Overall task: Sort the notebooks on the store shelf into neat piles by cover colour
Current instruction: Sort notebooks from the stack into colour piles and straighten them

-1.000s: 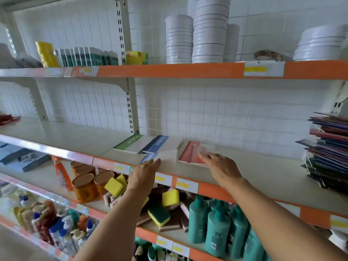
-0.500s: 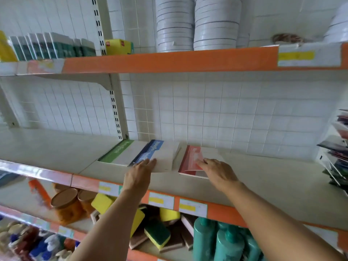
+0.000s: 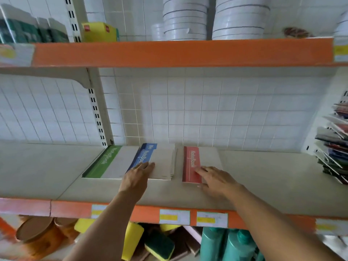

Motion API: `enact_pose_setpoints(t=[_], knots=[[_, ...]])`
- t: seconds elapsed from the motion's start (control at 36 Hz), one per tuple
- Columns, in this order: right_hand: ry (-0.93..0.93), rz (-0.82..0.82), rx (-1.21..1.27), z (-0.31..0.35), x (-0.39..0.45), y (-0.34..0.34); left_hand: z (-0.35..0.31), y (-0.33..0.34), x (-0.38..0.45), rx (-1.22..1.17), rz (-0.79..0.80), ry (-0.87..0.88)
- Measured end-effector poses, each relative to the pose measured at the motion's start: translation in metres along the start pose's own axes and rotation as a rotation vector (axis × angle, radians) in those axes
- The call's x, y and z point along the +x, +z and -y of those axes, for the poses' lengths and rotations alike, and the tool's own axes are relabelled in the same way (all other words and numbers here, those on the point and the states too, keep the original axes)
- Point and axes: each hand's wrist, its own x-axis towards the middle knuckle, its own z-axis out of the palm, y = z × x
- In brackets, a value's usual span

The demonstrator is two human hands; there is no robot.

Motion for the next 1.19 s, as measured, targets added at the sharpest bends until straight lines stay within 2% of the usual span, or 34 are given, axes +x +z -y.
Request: enact_pose_setpoints(t=[0.25, 0.78, 1.03, 1.19], knots=[[0.001, 0.033, -0.032, 0.0, 0.011, -0.006, 0.01, 0.0, 0.007, -0.012, 0.187, 0.071], [0.027, -0.02, -0.037, -0.004, 0.023, 0.001, 0.006, 0.01, 0.032, 0.014, 0.147, 0.163], [0.157, -0.047, 0.068, -0.007, 0.008, 0.006, 0.004, 0.017, 0.031, -0.05, 0.108, 0.137], [0.233, -0.131, 0.143, -0.01, -0.026, 0.011, -0.005, 0.02, 0.032, -0.066, 0.099, 0.111]])
